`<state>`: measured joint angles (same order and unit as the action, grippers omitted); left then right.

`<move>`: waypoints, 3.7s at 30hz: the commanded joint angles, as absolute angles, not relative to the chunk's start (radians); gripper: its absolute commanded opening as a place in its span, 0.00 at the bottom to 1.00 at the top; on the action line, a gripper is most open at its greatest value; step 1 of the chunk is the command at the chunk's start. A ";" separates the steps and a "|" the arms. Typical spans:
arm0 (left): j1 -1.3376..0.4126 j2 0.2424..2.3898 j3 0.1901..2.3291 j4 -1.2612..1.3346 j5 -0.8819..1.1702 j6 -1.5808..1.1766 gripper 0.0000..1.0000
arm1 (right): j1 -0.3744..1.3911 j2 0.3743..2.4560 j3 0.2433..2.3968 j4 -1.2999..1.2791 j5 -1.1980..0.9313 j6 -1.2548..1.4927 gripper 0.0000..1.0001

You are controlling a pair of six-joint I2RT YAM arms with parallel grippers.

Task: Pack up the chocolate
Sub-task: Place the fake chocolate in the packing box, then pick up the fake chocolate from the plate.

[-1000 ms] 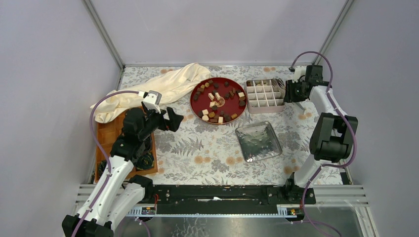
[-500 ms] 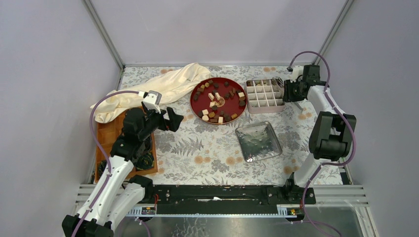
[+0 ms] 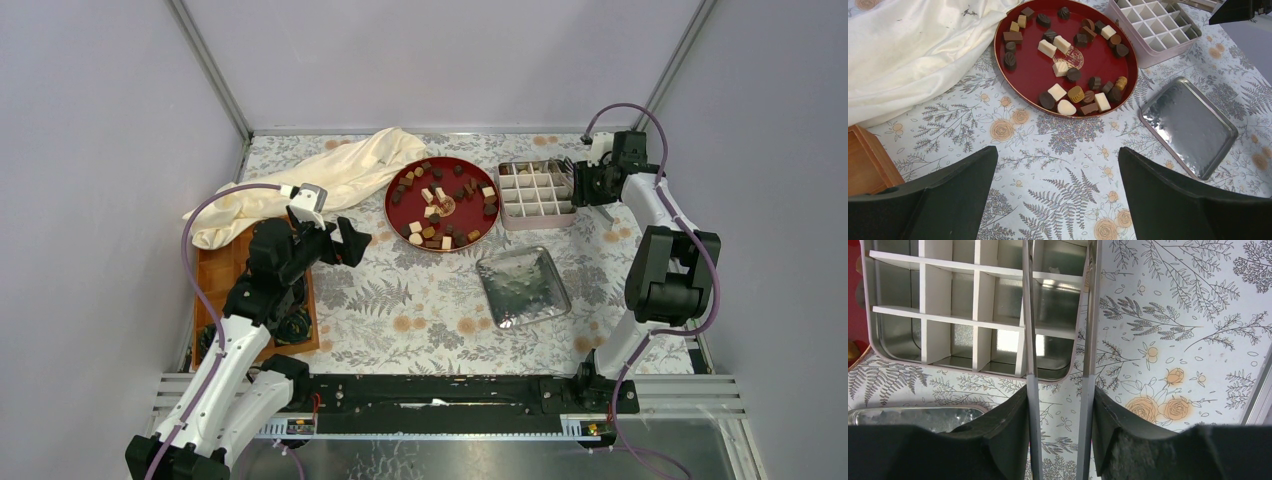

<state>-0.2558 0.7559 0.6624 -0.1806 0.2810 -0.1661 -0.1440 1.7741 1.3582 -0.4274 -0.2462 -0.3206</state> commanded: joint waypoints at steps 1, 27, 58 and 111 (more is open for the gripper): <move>-0.262 0.743 0.650 -0.149 0.281 -0.167 0.99 | -0.133 1.763 1.397 -0.381 -0.241 -0.315 0.49; -0.262 0.750 0.651 -0.149 0.278 -0.166 0.99 | -0.130 1.572 1.298 -0.353 -0.562 -0.327 0.47; -0.262 0.761 0.649 -0.149 0.266 -0.160 0.99 | 0.363 1.798 1.364 -0.398 -0.308 -0.358 0.46; -0.262 0.764 0.648 -0.150 0.263 -0.160 0.99 | 0.380 1.803 1.459 -0.411 -0.312 -0.268 0.08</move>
<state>-0.2558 0.7689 0.6575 -0.1802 0.2798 -0.1658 0.3973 1.9137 1.4258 -0.4152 -0.2546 -0.2680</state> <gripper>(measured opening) 0.986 0.367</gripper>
